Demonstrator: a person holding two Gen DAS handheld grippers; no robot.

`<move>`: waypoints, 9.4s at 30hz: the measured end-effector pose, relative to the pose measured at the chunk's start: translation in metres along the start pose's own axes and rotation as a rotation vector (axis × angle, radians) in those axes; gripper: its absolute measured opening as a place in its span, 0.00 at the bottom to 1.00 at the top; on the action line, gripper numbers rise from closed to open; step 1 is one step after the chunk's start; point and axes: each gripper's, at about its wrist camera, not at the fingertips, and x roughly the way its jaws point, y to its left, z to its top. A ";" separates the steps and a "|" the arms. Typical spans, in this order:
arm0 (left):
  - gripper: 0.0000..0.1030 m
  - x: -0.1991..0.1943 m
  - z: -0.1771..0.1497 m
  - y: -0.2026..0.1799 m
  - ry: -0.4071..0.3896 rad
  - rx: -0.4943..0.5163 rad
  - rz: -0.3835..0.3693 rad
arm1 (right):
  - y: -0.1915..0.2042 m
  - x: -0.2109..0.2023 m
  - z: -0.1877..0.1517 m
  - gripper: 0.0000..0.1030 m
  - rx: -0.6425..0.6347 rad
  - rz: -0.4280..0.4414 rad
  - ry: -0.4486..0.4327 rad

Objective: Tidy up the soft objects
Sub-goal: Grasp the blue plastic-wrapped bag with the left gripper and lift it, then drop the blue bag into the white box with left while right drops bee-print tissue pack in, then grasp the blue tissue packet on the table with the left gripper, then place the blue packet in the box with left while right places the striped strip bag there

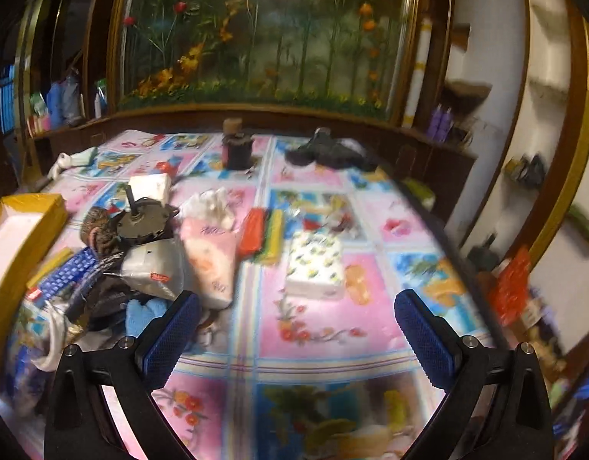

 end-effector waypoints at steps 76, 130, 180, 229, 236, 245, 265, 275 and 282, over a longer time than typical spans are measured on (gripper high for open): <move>0.38 -0.008 -0.036 -0.043 0.151 0.090 -0.057 | -0.041 0.063 0.057 0.50 0.084 0.024 0.295; 0.60 0.095 0.045 0.235 0.211 -0.483 -0.039 | 0.275 0.132 0.123 0.66 -0.112 0.531 0.364; 0.83 0.018 0.014 0.010 0.207 -0.148 -0.122 | -0.050 -0.008 0.014 0.88 0.203 0.235 0.132; 0.28 0.000 0.002 -0.016 0.161 -0.043 -0.268 | -0.071 0.049 -0.008 0.87 0.302 0.258 0.220; 0.28 -0.023 -0.011 0.011 0.123 -0.124 -0.277 | -0.071 0.054 -0.008 0.87 0.309 0.248 0.243; 0.28 -0.048 -0.017 0.050 0.063 -0.168 -0.263 | -0.056 0.021 0.001 0.87 0.252 0.290 0.201; 0.28 -0.047 -0.031 0.178 0.042 -0.386 -0.139 | 0.191 0.098 0.086 0.81 -0.056 0.391 0.439; 0.28 -0.023 -0.016 0.208 0.091 -0.400 -0.095 | 0.226 0.127 0.074 0.46 -0.079 0.318 0.474; 0.28 0.008 0.005 0.224 0.166 -0.390 -0.069 | 0.209 0.105 0.085 0.37 -0.056 0.335 0.411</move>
